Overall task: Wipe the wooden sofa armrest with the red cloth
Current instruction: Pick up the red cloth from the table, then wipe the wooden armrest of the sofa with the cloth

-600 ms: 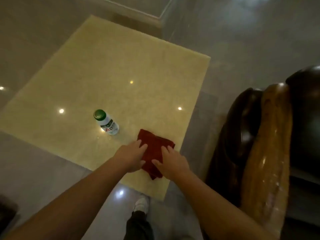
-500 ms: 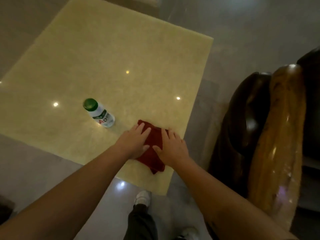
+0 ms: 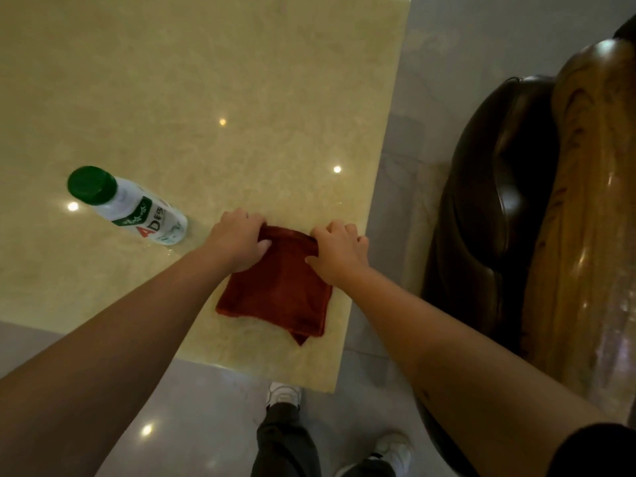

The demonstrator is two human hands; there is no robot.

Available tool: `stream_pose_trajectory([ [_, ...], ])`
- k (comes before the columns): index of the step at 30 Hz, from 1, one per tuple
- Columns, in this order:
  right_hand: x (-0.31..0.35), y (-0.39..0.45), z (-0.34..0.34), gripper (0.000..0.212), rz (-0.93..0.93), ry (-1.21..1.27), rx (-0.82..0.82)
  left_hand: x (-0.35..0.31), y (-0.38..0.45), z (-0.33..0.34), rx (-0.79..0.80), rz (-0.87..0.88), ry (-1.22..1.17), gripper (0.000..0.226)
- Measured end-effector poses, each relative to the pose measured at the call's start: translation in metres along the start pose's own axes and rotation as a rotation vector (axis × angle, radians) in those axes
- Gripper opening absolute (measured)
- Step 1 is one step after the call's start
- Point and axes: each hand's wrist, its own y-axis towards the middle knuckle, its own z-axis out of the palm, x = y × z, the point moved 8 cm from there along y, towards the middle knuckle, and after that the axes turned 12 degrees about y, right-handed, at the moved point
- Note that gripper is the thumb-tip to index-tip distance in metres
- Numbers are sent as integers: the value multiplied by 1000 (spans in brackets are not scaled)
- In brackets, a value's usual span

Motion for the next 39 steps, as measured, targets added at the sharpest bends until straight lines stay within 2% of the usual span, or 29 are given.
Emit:
stream_pose_trajectory([
  [5,-8,-18,-10,16,-7,421,-36,-12,-15,-27,-89,102,-299,10],
  [8,-25,-64,-31,19,-39,633,-90,-28,-49,-55,-141,140,-428,13],
  [12,-66,-148,-54,15,-62,674,-196,-102,-102,-85,-118,343,-453,33],
  [15,-108,-212,-72,16,7,736,-268,-169,-132,-84,-69,379,-456,43],
  [20,-192,-322,-107,25,88,665,-395,-287,-166,-58,30,486,-620,36],
  [22,-226,-364,-120,25,122,623,-381,-335,-184,-43,86,556,-675,34],
  [25,-276,-412,-135,30,174,547,-335,-401,-209,-20,153,632,-753,13],
  [30,-361,-431,-145,38,256,554,-426,-481,-213,16,156,572,-729,20],
  [34,-405,-393,-136,25,263,589,-519,-494,-177,27,8,325,-717,20],
  [36,-414,-372,-132,18,266,583,-563,-494,-163,24,-72,271,-689,15],
  [39,-421,-355,-121,22,337,548,-657,-492,-154,21,-140,243,-662,12],
])
